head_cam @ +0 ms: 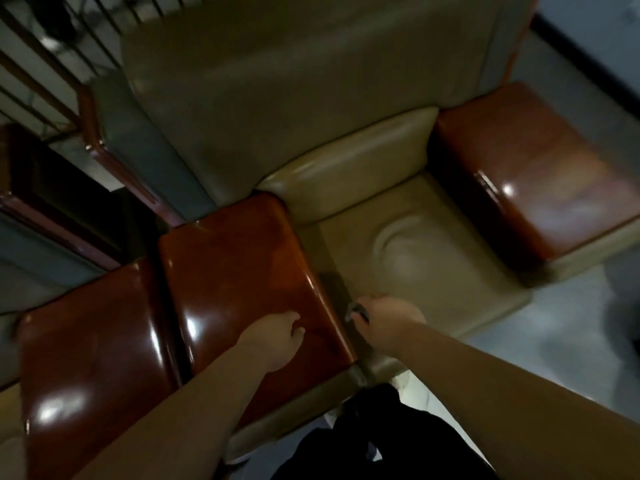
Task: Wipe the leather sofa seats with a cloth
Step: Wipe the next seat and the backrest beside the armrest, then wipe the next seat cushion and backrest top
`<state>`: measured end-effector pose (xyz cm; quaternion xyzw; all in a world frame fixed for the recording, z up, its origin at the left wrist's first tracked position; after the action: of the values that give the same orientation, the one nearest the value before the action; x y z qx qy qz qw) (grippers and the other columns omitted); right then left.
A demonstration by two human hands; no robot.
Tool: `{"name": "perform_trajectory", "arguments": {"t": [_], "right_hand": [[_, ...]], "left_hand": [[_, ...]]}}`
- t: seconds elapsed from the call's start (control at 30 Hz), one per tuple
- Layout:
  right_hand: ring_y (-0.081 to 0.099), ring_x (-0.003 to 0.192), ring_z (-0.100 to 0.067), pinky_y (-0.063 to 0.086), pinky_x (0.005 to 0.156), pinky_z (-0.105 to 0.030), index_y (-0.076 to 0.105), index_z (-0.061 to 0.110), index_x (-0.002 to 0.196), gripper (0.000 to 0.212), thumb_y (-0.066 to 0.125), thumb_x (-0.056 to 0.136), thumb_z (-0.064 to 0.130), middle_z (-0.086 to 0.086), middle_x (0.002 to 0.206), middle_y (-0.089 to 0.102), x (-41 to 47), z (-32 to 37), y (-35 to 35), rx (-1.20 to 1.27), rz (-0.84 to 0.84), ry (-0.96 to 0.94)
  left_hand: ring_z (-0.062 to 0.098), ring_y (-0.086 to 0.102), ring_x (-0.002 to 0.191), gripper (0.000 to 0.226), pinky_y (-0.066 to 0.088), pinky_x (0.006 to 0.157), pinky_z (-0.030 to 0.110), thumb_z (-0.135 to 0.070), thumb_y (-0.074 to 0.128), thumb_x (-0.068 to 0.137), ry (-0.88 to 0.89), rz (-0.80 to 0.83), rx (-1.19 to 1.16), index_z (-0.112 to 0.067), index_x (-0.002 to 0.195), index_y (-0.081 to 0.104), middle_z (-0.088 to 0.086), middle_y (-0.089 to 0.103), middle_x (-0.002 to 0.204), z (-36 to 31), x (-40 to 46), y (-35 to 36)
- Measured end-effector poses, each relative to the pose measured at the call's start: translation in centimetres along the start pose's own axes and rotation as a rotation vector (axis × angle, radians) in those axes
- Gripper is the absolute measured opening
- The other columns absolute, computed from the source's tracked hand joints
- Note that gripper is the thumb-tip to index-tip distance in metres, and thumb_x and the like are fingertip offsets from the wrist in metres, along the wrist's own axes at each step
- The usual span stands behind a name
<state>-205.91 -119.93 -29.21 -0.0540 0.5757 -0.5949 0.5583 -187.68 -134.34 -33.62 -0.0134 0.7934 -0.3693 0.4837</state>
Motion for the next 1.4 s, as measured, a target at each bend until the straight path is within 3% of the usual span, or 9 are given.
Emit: {"name": "perform_trajectory", "arguments": {"t": [0.07,0.17,0.3,0.47,0.6,0.77,1.2,1.4], "right_hand": [[0.066,0.097,-0.021,0.056,0.08,-0.038,0.062,0.036,0.114,0.039,0.038,0.097,0.061,0.005,0.103,0.068,-2.7,-1.6,-2.5,-0.003,-0.02,0.011],[0.062,0.089,-0.017,0.051,0.074,-0.035,0.06,0.038,0.107,0.026,0.044,0.101,0.057,0.01,0.095,0.062,-6.7,-4.3,-7.1,-0.03,-0.1,0.022],[0.061,0.086,-0.012,0.054,0.075,-0.036,0.061,0.036,0.114,0.028,0.044,0.103,0.056,0.01,0.097,0.063,-12.2,-8.5,-11.7,0.023,-0.222,0.117],[0.062,0.085,-0.016,0.059,0.078,-0.04,0.063,0.033,0.115,0.032,0.045,0.102,0.056,0.007,0.095,0.065,-19.7,-14.6,-13.3,0.052,-0.299,0.265],[0.064,0.089,-0.018,0.058,0.08,-0.039,0.064,0.031,0.113,0.031,0.048,0.101,0.055,0.003,0.1,0.066,-26.0,-19.4,-13.5,0.12,-0.361,0.331],[0.064,0.089,-0.02,0.059,0.079,-0.041,0.062,0.035,0.112,0.03,0.047,0.099,0.058,0.004,0.1,0.065,-35.2,-26.3,-11.0,0.213,-0.394,0.412],[0.066,0.103,-0.027,0.055,0.083,-0.039,0.063,0.028,0.104,0.035,0.045,0.099,0.058,-0.003,0.11,0.071,-62.9,-49.1,-1.0,0.371,-0.481,0.789],[0.067,0.103,-0.024,0.056,0.087,-0.04,0.065,0.027,0.115,0.039,0.045,0.101,0.057,-0.001,0.112,0.072,-69.7,-56.4,2.2,0.512,-0.509,0.935]], "left_hand": [[0.022,0.055,0.137,0.055,0.046,0.113,0.039,-0.051,0.043,0.108,0.04,-0.038,0.003,-0.027,0.158,0.043,0.002,0.055,0.153,-3.1,-1.6,-1.9],[0.024,0.05,0.143,0.055,0.044,0.117,0.041,-0.046,0.044,0.11,0.084,-0.017,0.012,-0.022,0.16,0.04,0.005,0.05,0.158,-8.4,-3.1,-3.6],[0.022,0.046,0.146,0.056,0.042,0.119,0.04,-0.048,0.043,0.11,0.162,-0.026,0.037,-0.026,0.161,0.04,0.001,0.048,0.16,-16.7,-4.7,-4.9],[0.021,0.047,0.145,0.055,0.04,0.12,0.04,-0.047,0.044,0.11,0.32,-0.015,0.143,-0.026,0.16,0.04,-0.001,0.05,0.158,-27.7,-8.0,-4.6],[0.021,0.051,0.141,0.05,0.041,0.115,0.031,-0.042,0.046,0.11,0.455,-0.078,0.234,-0.025,0.158,0.046,-0.002,0.055,0.154,-36.5,-11.7,-2.9],[0.023,0.056,0.136,0.048,0.045,0.111,0.031,-0.041,0.051,0.108,0.543,-0.112,0.303,-0.025,0.154,0.051,0.001,0.06,0.149,-46.2,-15.6,2.6],[0.023,0.061,0.128,0.052,0.047,0.106,0.03,-0.048,0.052,0.106,0.856,0.058,0.601,-0.026,0.152,0.051,0.002,0.064,0.142,-71.1,-25.8,25.0],[0.023,0.062,0.126,0.051,0.049,0.108,0.036,-0.047,0.05,0.107,0.985,0.128,0.701,-0.028,0.154,0.049,0.002,0.064,0.142,-80.1,-28.2,31.0]]}}
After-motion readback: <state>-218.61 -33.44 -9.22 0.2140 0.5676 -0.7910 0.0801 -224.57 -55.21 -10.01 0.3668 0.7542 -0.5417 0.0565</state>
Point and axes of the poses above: each hand's wrist, its own x-axis towards the middle knuckle, its own y-axis out of the palm, z = x × y, the point moved 8 cm from there along x, towards the middle knuckle
